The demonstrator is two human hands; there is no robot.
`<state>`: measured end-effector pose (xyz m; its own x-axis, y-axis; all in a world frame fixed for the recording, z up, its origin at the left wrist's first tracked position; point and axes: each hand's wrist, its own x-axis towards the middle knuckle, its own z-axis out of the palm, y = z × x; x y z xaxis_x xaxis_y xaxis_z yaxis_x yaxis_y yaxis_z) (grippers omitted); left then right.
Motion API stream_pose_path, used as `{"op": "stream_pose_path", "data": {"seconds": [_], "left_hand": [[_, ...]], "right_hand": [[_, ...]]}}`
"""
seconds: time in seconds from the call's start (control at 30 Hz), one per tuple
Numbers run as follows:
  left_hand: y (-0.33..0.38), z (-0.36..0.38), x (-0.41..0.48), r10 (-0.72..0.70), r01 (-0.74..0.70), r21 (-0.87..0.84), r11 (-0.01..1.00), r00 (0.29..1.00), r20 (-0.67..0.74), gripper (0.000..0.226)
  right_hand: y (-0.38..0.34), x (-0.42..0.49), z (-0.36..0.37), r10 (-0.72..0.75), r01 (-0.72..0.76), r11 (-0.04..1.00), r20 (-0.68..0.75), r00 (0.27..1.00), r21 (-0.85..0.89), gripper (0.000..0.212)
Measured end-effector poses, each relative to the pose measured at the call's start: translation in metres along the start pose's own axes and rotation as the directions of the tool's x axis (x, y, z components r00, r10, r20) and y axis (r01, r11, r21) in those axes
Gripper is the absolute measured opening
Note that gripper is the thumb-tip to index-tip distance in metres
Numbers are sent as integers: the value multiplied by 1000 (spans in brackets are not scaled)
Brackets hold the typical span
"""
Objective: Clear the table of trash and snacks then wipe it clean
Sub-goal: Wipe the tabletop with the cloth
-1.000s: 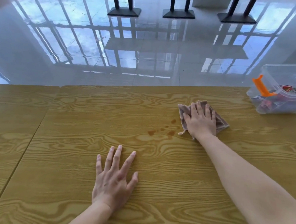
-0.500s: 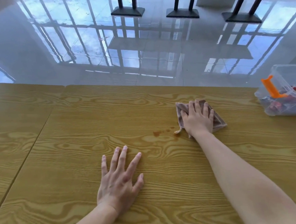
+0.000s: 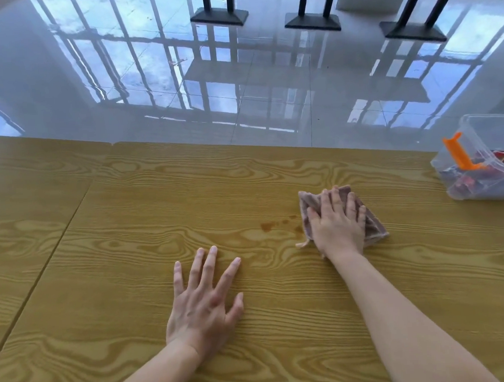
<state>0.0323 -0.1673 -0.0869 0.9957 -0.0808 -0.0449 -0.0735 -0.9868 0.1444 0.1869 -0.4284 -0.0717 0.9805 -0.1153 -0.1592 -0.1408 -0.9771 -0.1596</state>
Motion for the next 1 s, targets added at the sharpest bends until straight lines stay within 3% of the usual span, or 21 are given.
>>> {"op": "stream_pose_path", "data": {"seconds": [0.13, 0.2, 0.27, 0.37, 0.43, 0.47, 0.53, 0.67, 0.77, 0.83, 0.9, 0.93, 1.0], "left_hand": [[1, -3, -1, 4, -4, 2, 1000, 1000, 2, 65], [1, -3, 1, 1, -1, -6, 1000, 1000, 5, 65], [2, -1, 1, 4, -4, -6, 1000, 1000, 5, 65], [3, 0, 0, -3, 3, -2, 1000, 1000, 8, 64], [2, -1, 1, -11, 11, -6, 1000, 1000, 1, 64], [1, -2, 1, -11, 11, -5, 1000, 1000, 6, 64], [0, -3, -1, -11, 11, -3, 1000, 1000, 9, 64], [2, -4, -1, -2, 2, -20, 1000, 1000, 10, 64], [0, 0, 1, 0, 0, -22, 1000, 1000, 11, 65], [-1, 2, 0, 5, -5, -23, 1000, 1000, 14, 64], [0, 2, 1, 0, 0, -23, 1000, 1000, 14, 64], [0, 1, 1, -1, 1, -24, 1000, 1000, 24, 64], [0, 1, 2, -7, 8, -20, 1000, 999, 34, 64]], "right_hand": [[7, -103, 29, -408, 405, 909, -11, 913, -102, 65], [31, -129, 31, -489, 485, 868, -4, 873, -104, 65], [45, -101, 23, -447, 443, 885, 7, 895, -145, 65], [20, -23, 5, -156, 154, 985, -13, 988, -81, 67], [-14, 12, 1, -19, 19, 1000, 8, 1000, -7, 68], [-27, 14, 1, -28, 28, 1000, 23, 999, 10, 68], [-33, -13, 9, -186, 186, 982, 33, 982, -25, 66], [20, -118, 29, -436, 431, 895, -27, 899, -116, 63], [46, -98, 21, -366, 362, 919, 1, 930, -155, 63], [33, -56, 9, -158, 156, 982, -10, 987, -108, 66], [1, -16, 7, 21, -21, 999, -10, 1000, -41, 69], [-18, -6, 8, 47, -47, 999, 1, 999, -27, 70], [-48, -13, 13, -71, 72, 997, 32, 997, -33, 68]]}}
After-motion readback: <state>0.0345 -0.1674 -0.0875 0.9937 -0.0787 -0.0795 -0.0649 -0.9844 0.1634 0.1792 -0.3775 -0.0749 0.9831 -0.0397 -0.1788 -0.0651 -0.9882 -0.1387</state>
